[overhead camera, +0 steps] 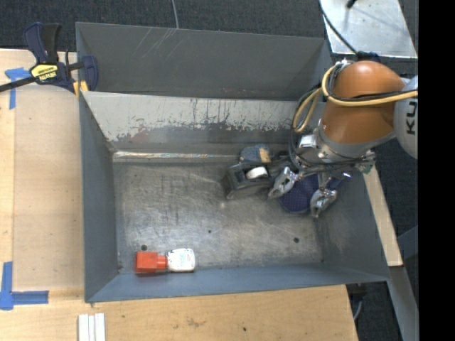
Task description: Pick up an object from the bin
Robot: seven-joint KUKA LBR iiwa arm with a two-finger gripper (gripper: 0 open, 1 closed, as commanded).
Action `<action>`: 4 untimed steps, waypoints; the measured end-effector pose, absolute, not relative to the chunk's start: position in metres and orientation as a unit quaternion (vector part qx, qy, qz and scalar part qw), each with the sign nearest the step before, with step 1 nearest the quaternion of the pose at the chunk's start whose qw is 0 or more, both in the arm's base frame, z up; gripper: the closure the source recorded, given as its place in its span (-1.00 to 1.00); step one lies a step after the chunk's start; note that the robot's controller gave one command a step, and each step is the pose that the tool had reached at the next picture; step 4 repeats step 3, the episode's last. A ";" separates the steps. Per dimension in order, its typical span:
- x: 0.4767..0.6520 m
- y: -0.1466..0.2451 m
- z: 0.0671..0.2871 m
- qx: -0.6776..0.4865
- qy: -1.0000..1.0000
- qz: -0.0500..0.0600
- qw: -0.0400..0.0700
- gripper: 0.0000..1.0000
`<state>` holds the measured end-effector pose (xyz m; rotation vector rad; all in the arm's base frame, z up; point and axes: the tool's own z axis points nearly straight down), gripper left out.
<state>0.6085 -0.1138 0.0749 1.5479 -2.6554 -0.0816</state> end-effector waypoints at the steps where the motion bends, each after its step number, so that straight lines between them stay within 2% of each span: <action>1: 0.619 -0.136 0.073 0.606 -0.795 -0.032 0.014 -1.00; 2: 0.622 -0.141 0.074 0.606 -0.795 -0.023 0.010 1.00; 3: 0.608 -0.096 0.268 0.700 -0.714 0.003 -0.004 1.00; 4: 0.608 -0.096 0.268 0.700 -0.714 0.003 -0.004 1.00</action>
Offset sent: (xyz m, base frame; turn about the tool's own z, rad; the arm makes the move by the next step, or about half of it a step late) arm 0.0187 -0.0411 -0.0002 -0.2405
